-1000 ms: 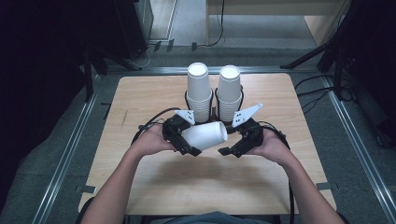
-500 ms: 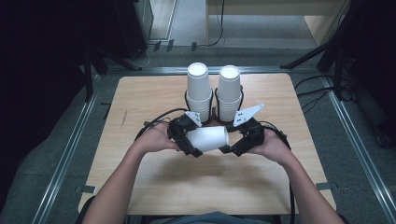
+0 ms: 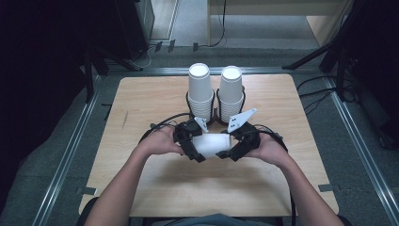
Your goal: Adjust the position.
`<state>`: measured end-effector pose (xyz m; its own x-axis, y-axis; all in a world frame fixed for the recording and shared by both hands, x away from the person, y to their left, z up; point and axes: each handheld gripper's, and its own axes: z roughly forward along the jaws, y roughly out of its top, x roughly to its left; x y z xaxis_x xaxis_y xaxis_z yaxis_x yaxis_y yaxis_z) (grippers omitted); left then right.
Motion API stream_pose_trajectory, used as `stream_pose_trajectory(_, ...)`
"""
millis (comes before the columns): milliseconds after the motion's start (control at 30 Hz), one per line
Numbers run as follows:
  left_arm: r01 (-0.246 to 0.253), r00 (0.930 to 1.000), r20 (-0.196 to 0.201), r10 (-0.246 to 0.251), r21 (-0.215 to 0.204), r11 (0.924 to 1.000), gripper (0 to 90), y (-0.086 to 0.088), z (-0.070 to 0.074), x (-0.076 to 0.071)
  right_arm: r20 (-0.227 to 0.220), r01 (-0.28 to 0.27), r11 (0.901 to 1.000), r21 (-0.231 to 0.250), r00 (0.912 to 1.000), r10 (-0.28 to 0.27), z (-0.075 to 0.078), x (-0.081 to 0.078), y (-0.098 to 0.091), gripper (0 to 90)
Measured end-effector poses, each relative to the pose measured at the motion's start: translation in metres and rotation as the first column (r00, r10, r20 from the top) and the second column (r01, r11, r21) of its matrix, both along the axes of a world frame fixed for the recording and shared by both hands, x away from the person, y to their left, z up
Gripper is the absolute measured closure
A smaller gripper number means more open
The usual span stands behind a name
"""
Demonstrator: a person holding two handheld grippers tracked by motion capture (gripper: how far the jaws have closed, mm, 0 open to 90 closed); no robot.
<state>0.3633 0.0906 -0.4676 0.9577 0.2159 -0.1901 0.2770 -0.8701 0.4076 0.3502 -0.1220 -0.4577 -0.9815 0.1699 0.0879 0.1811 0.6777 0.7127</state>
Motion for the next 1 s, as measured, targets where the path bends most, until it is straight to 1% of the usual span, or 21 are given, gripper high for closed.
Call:
stream_pose_trajectory(133, 0.005, 1.0, -0.006, -0.005, 0.014, 0.9999, 11.1, -0.004, -0.002, -0.001, 0.005, -0.012, 0.9998, -0.018, 0.9999, 0.012, -0.002, -0.002, 0.005, 18.5)
stream_pose_trajectory(167, 0.01, 0.9999, -0.005, -0.01, 0.016, 0.9998, 11.0, -0.005, -0.002, -0.001, 0.014, -0.021, 0.9996, -0.021, 0.9997, 0.021, -0.003, -0.002, 0.007, 18.5)
stream_pose_trajectory(200, 0.014, 0.9999, -0.005, -0.014, 0.018, 0.9997, 11.0, -0.005, -0.002, -0.002, 0.007, -0.019, 0.9994, -0.03, 0.9998, 0.019, -0.003, -0.003, 0.008, 18.5)
stream_pose_trajectory(333, 0.021, 0.9997, -0.009, -0.021, 0.023, 0.9995, 10.9, -0.008, -0.003, -0.003, 0.021, -0.038, 0.9982, -0.047, 0.999, 0.039, -0.005, -0.006, 0.013, 19.7)
stream_pose_trajectory(400, 0.039, 0.9992, -0.008, -0.038, 0.024, 0.999, 10.9, -0.007, -0.004, -0.004, 0.029, -0.055, 0.997, -0.055, 0.998, 0.056, -0.006, -0.007, 0.014, 21.6)
stream_pose_trajectory(433, 0.046, 0.9989, 0.001, -0.046, 0.02, 0.9987, 10.9, -0.006, -0.004, -0.004, 0.032, -0.063, 0.9963, -0.059, 0.9974, 0.065, -0.005, -0.008, 0.014, 22.2)
stream_pose_trajectory(467, 0.043, 0.9991, -0.004, -0.043, 0.014, 0.999, 10.8, -0.006, -0.003, -0.005, 0.041, -0.065, 0.996, -0.06, 0.9968, 0.068, -0.004, -0.008, 0.014, 22.4)
stream_pose_trajectory(533, 0.039, 0.9992, -0.013, -0.039, -0.004, 0.9992, 10.3, -0.005, -0.002, -0.005, 0.042, -0.069, 0.9962, -0.053, 0.9966, 0.072, -0.002, -0.008, 0.013, 22.5)
stream_pose_trajectory(567, 0.04, 0.9989, -0.023, -0.041, -0.015, 0.9991, 10.1, -0.004, -0.002, -0.005, 0.035, -0.07, 0.9963, -0.049, 0.9968, 0.072, -0.001, -0.008, 0.012, 22.5)
stream_pose_trajectory(600, 0.038, 0.9992, -0.007, -0.038, -0.027, 0.9989, 9.8, -0.003, -0.001, -0.005, 0.023, -0.072, 0.9965, -0.041, 0.997, 0.073, -0.001, -0.008, 0.011, 22.5)
stream_pose_trajectory(633, 0.036, 0.9994, 0.001, -0.036, -0.039, 0.9986, 9.2, -0.002, 0.0, -0.006, 0.034, -0.07, 0.997, -0.033, 0.9969, 0.071, 0.0, -0.008, 0.01, 22.4)
stream_pose_trajectory(667, 0.034, 0.9994, 0.001, -0.034, -0.048, 0.9982, 8.5, -0.001, 0.0, -0.005, 0.035, -0.07, 0.9971, -0.03, 0.9968, 0.071, 0.001, -0.008, 0.01, 22.2)
stream_pose_trajectory(700, 0.025, 0.9997, -0.001, -0.025, -0.074, 0.9969, 7.4, 0.0, 0.001, -0.005, 0.024, -0.065, 0.9976, -0.025, 0.9975, 0.066, 0.001, -0.008, 0.009, 22.0)
stream_pose_trajectory(733, 0.028, 0.9996, -0.002, -0.028, -0.084, 0.9961, 5.2, 0.001, 0.002, -0.005, 0.036, -0.062, 0.9979, -0.019, 0.9974, 0.063, 0.002, -0.007, 0.008, 22.0)
stream_pose_trajectory(767, 0.025, 0.9997, 0.007, -0.025, -0.092, 0.9955, 2.2, 0.001, 0.003, -0.005, 0.034, -0.056, 0.9983, -0.016, 0.9978, 0.057, 0.002, -0.007, 0.007, 21.9)
stream_pose_trajectory(800, 0.024, 0.9995, 0.02, -0.022, -0.101, 0.9946, 0.7, 0.001, 0.004, -0.006, 0.038, -0.053, 0.9985, -0.016, 0.9978, 0.054, 0.003, -0.007, 0.006, 21.8)
stream_pose_trajectory(833, 0.026, 0.9995, 0.023, -0.024, -0.109, 0.9937, 0.0, 0.002, 0.006, -0.006, 0.03, -0.047, 0.9988, -0.016, 0.9984, 0.047, 0.003, -0.007, 0.005, 21.8)
stream_pose_trajectory(867, 0.018, 0.9994, 0.03, -0.015, -0.129, 0.9915, 0.0, 0.003, 0.007, -0.006, 0.031, -0.047, 0.9989, -0.008, 0.9984, 0.047, 0.003, -0.006, 0.004, 21.8)
stream_pose_trajectory(933, 0.006, 0.9998, 0.021, -0.002, -0.178, 0.9841, 0.0, 0.006, 0.008, -0.005, 0.018, -0.045, 0.9989, 0.01, 0.9988, 0.045, 0.003, -0.004, 0.002, 21.8)
stream_pose_trajectory(1000, 0.002, 0.9998, 0.021, 0.002, -0.198, 0.9803, 0.0, 0.009, 0.009, -0.004, 0.015, -0.045, 0.9988, 0.019, 0.9989, 0.045, 0.003, -0.004, 0.001, 21.8)
